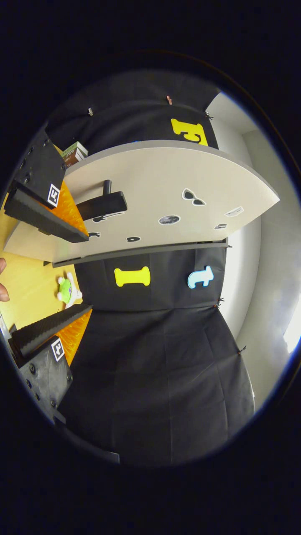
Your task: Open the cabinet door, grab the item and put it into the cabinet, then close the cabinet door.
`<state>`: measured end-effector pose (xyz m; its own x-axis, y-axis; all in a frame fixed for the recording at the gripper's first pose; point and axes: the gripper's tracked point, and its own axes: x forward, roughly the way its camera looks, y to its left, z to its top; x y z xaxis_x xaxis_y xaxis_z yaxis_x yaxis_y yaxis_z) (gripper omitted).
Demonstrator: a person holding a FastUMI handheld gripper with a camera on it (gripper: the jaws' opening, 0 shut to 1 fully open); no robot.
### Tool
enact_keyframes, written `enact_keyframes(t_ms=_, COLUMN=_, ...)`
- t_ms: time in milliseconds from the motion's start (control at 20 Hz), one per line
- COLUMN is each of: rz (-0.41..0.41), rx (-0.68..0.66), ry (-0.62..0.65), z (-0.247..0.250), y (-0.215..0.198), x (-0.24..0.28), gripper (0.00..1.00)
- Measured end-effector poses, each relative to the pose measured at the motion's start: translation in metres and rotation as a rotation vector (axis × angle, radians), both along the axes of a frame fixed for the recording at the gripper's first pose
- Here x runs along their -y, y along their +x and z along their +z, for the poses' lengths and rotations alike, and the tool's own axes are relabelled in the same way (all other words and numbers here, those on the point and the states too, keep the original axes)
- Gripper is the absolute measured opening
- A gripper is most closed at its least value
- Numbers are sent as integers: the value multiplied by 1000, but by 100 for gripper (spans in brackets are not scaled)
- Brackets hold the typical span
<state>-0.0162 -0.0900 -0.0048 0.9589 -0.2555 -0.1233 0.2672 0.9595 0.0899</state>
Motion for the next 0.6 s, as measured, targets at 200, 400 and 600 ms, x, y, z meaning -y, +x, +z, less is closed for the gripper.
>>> enact_keyframes(t_ms=200, rz=62, rx=7, ry=12, z=-5, y=17, x=-51, gripper=97)
enact_keyframes(t_ms=400, rz=122, rx=8, ry=14, z=-6, y=39, x=-93, gripper=97)
enact_keyframes(t_ms=600, rz=189, rx=17, ry=2, z=-2, y=49, x=-128, gripper=97)
